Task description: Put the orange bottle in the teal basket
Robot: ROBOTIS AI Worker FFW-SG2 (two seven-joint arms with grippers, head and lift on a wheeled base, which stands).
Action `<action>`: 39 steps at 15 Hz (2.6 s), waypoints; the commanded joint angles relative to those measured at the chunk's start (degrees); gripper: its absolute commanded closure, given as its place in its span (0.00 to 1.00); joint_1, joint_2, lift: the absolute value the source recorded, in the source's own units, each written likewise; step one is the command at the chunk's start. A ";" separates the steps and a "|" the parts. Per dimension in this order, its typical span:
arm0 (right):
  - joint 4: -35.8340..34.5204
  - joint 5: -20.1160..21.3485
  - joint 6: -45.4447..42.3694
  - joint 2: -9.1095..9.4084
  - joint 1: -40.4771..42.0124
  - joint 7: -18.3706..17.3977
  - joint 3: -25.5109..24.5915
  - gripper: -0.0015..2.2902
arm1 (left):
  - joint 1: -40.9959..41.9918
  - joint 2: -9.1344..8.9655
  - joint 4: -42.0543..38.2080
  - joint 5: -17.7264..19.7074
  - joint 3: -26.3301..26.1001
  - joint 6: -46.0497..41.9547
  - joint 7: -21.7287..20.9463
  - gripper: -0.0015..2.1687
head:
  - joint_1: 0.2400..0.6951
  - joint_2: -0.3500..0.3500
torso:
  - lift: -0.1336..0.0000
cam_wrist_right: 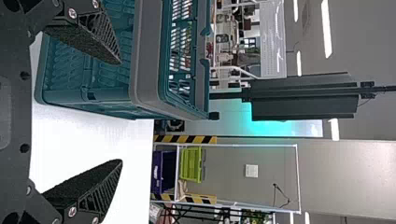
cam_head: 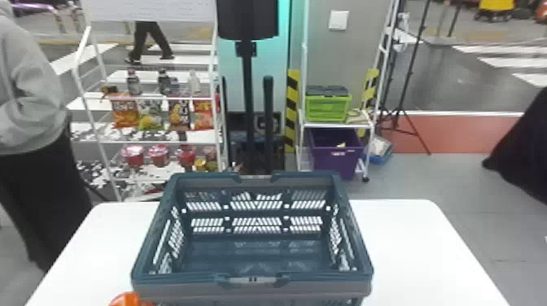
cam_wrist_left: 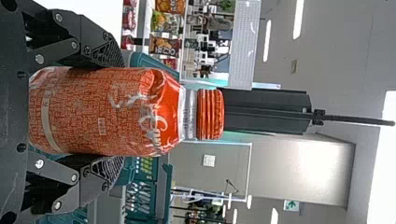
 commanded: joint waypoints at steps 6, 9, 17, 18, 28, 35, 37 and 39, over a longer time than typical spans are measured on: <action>0.09 0.00 0.00 0.01 -0.17 0.00 0.00 0.06 | 0.00 -0.24 -0.09 0.00 -0.02 0.00 0.00 0.25 | 0.57 0.50 | 1.00; 0.17 0.00 0.00 0.01 -0.17 0.00 0.00 0.06 | 0.00 -0.24 -0.27 -0.09 -0.02 0.00 0.00 0.25 | 0.57 0.50 | 1.00; 1.40 0.00 0.17 0.10 -1.05 0.00 -0.09 0.06 | 0.27 -0.24 -15.47 -0.88 1.30 19.69 -0.27 0.25 | 0.57 0.50 | 1.00; 1.49 -0.09 0.35 0.10 -1.14 0.00 -0.09 0.06 | -0.70 -0.24 -17.40 -1.14 1.83 24.61 -0.35 0.25 | 0.57 0.50 | 1.00; 1.49 -0.09 2.81 0.54 -1.84 0.00 -0.97 0.06 | -28.39 3.69 -21.53 -3.60 0.60 68.55 -6.86 0.25 | 0.57 0.50 | 1.00; 1.67 0.00 5.27 1.24 -1.93 0.00 -2.11 0.06 | -52.38 12.22 0.00 -3.95 -7.31 77.17 -16.70 0.25 | 0.57 0.50 | 1.00; 1.93 0.00 5.27 1.42 -1.84 -0.09 -2.46 0.06 | -59.06 13.62 8.26 -4.13 -9.86 77.52 -21.45 0.25 | 0.57 0.50 | 1.00; 2.55 -0.09 5.10 1.42 -1.75 -0.09 -2.90 0.06 | -66.27 13.45 19.25 -3.43 -11.44 78.75 -28.22 0.25 | 0.57 0.50 | 1.00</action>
